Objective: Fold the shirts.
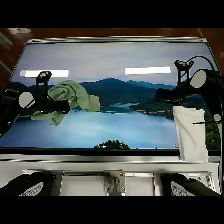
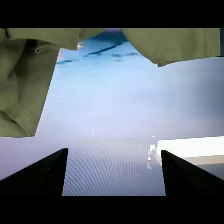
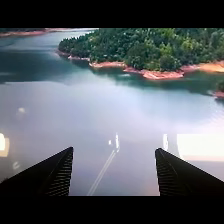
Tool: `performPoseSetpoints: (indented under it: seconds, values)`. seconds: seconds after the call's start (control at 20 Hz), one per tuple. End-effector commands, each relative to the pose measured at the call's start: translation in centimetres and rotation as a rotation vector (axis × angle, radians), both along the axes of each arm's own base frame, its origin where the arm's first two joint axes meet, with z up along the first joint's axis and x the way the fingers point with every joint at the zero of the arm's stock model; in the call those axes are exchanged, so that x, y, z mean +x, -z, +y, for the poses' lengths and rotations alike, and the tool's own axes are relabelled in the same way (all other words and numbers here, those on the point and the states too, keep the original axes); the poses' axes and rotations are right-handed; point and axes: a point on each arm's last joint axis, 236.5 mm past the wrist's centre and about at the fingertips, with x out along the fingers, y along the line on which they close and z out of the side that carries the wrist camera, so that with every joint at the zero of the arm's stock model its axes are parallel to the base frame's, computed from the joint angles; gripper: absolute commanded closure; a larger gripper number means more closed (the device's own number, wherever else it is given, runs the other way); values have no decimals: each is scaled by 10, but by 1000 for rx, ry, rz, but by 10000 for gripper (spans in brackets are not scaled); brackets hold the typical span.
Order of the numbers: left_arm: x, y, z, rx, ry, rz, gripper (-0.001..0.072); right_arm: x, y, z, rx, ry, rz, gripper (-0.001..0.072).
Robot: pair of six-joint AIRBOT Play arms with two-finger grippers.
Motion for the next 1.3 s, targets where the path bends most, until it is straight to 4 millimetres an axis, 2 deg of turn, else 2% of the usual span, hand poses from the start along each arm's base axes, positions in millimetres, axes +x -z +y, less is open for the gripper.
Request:
performPoseSetpoints:
  seconds: [0.0,0.85,1.0,1.15,1.25]
  values:
    - [0,0,0,0,-1,-1,5,0,0,0,0,-1,0,83]
    - [1,0,0,-1,-1,-3,5,1,-1,0,1,0,-5,83]
    - [17,-8,-4,-22,-2,-78,5,10,-4,0,3,8,-45,84]
    - [29,-18,-17,-83,-8,-141,5,10,-4,-1,-2,6,-45,84]
    - [46,-29,-17,-94,-13,-224,5,11,-4,-2,-7,7,-48,84]
